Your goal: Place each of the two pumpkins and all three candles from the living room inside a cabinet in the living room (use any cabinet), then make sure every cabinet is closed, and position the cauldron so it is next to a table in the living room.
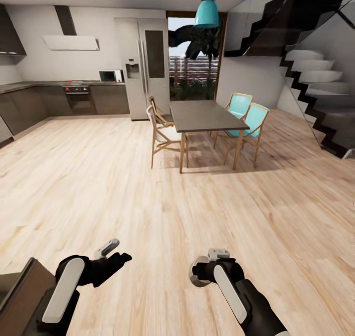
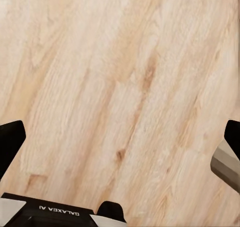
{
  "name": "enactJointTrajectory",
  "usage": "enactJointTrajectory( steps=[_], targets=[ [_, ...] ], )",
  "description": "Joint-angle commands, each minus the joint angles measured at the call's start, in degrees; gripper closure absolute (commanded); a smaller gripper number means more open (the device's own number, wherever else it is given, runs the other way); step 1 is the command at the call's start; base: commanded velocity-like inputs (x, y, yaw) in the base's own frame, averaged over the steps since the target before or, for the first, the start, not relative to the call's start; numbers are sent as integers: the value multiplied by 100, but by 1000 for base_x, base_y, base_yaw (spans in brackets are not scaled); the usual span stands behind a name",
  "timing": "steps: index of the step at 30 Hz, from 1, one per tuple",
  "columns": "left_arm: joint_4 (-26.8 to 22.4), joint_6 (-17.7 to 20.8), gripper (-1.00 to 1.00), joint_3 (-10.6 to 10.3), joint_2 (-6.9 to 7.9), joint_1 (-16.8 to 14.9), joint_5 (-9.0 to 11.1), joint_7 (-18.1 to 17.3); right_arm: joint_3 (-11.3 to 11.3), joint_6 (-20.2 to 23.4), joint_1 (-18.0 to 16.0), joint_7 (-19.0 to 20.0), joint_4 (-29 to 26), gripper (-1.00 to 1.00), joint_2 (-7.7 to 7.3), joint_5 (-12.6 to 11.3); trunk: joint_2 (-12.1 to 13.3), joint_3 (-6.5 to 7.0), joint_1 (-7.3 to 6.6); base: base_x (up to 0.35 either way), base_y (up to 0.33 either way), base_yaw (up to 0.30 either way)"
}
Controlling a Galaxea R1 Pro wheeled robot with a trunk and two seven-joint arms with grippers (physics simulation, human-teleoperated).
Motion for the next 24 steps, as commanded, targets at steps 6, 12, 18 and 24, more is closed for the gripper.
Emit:
enactJointTrajectory(
  steps=[6, 12, 18, 24],
  targets=[
    [-1, 12, -100, -131, 0, -2, 45, 62, 9, 7, -6, -57, -4, 100, 0, -63, -3, -5, 4, 311, 189, -275],
    [0, 12, -100, -138, 0, -2, 44, 66, 9, 7, -6, -56, -4, 100, 0, -67, -3, -5, 4, 279, 240, -277],
    [0, -66, -100, -203, -5, -2, 44, 66, 9, 7, -6, -55, -4, 100, 0, -70, -3, -5, 4, 284, 231, -278],
    [0, -100, -100, -257, -3, -2, 44, 66, 9, 3, -6, -63, -4, 100, 0, -70, -3, -5, 4, 285, 230, -278]
  ],
)
